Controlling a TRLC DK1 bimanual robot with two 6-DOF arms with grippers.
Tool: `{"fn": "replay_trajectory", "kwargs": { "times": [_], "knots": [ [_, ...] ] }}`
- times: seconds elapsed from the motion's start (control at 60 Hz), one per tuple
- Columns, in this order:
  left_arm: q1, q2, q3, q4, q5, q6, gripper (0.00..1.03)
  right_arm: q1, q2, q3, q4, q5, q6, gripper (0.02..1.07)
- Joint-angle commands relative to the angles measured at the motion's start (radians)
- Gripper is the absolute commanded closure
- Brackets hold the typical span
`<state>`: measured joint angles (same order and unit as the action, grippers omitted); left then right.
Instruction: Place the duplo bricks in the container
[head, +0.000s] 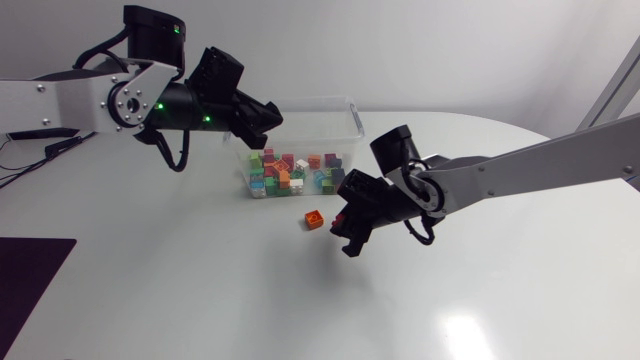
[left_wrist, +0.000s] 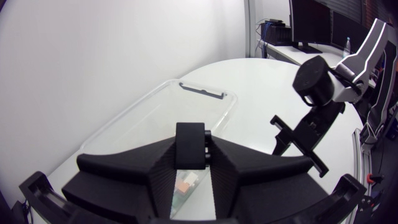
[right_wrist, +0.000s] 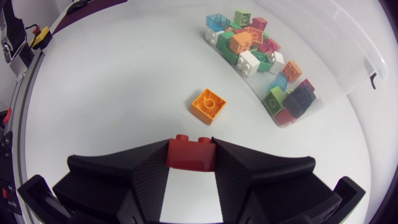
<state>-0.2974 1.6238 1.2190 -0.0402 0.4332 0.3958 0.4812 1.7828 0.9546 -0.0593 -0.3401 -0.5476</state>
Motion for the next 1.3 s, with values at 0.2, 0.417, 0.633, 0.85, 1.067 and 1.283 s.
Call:
{"fn": "replay_trajectory", "kwargs": {
  "times": [0.2, 0.417, 0.633, 0.85, 1.067, 1.283],
  "knots": [
    [0.034, 0.142, 0.140, 0.080, -0.074, -0.132, 0.89, -0.013, -0.197, -0.073, -0.099, -0.002, -0.009, 0.75],
    [0.041, 0.237, 0.226, 0.105, -0.137, -0.226, 0.84, -0.015, -0.293, -0.080, -0.152, 0.001, 0.000, 0.75],
    [0.040, 0.248, 0.228, 0.143, -0.240, -0.255, 0.04, -0.033, -0.358, -0.056, -0.203, 0.001, 0.005, 0.75],
    [0.047, 0.136, 0.106, 0.151, -0.246, -0.235, 0.04, -0.044, -0.372, 0.016, -0.235, 0.003, 0.025, 0.75],
    [0.052, -0.041, -0.067, 0.155, -0.244, -0.219, 0.04, -0.059, -0.309, 0.138, -0.232, 0.013, 0.064, 0.75],
    [0.064, -0.157, -0.190, 0.152, -0.223, -0.178, 0.04, -0.064, -0.201, 0.269, -0.201, 0.029, 0.121, 0.75]
  ]
}}
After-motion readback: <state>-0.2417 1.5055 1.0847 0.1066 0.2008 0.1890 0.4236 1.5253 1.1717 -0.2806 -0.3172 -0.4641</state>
